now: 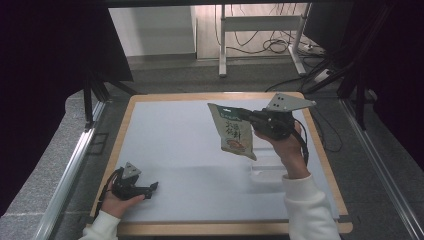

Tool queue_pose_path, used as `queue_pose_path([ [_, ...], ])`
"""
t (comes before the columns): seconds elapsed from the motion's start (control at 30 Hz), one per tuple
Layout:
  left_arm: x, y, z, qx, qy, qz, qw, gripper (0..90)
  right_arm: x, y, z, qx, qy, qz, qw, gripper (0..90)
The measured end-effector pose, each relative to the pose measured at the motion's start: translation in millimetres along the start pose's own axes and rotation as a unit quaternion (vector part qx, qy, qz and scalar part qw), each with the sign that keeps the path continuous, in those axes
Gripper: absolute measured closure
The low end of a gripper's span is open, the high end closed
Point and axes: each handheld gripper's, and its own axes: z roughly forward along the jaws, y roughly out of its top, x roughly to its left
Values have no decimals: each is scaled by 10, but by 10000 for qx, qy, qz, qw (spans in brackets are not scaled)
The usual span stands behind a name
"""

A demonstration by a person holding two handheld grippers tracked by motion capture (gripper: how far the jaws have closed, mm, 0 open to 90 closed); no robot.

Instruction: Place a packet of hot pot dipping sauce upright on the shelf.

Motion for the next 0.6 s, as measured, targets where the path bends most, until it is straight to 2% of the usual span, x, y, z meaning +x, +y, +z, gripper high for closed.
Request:
queue_pose_path([
  [0.13,1,1,1,1,1,-5,10000,119,-35,-12,5,9,0,46,10000,898],
  [0.6,6,1,1,-14,2,-2,10000,119,-263,-3,-67,128,-257,84,9996,898],
])
